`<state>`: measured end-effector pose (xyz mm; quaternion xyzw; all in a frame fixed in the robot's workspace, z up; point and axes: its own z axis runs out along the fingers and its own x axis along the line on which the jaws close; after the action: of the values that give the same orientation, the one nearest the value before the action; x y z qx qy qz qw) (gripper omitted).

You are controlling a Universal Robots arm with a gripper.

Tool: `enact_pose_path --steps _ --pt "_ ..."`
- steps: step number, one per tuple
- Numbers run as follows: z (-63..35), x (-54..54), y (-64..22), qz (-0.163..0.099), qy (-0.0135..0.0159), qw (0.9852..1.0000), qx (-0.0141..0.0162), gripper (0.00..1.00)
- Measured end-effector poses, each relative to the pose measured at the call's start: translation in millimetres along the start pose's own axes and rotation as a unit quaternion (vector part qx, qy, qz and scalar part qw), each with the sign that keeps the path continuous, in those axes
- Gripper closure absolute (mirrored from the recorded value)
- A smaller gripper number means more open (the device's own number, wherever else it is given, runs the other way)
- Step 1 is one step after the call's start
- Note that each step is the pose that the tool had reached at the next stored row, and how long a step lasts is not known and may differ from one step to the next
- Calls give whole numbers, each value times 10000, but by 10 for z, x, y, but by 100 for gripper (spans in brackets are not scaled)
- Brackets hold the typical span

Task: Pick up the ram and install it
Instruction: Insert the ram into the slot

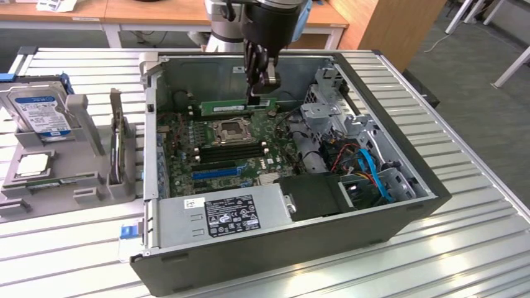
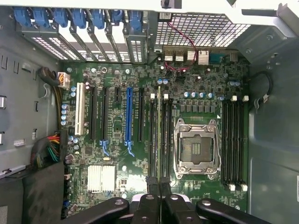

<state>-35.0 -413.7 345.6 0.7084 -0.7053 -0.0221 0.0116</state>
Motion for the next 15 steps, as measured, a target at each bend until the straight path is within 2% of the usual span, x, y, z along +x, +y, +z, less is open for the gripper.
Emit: enact_pose_path --steps 15 --pt "116 2 -5 0 0 10000 0 88"
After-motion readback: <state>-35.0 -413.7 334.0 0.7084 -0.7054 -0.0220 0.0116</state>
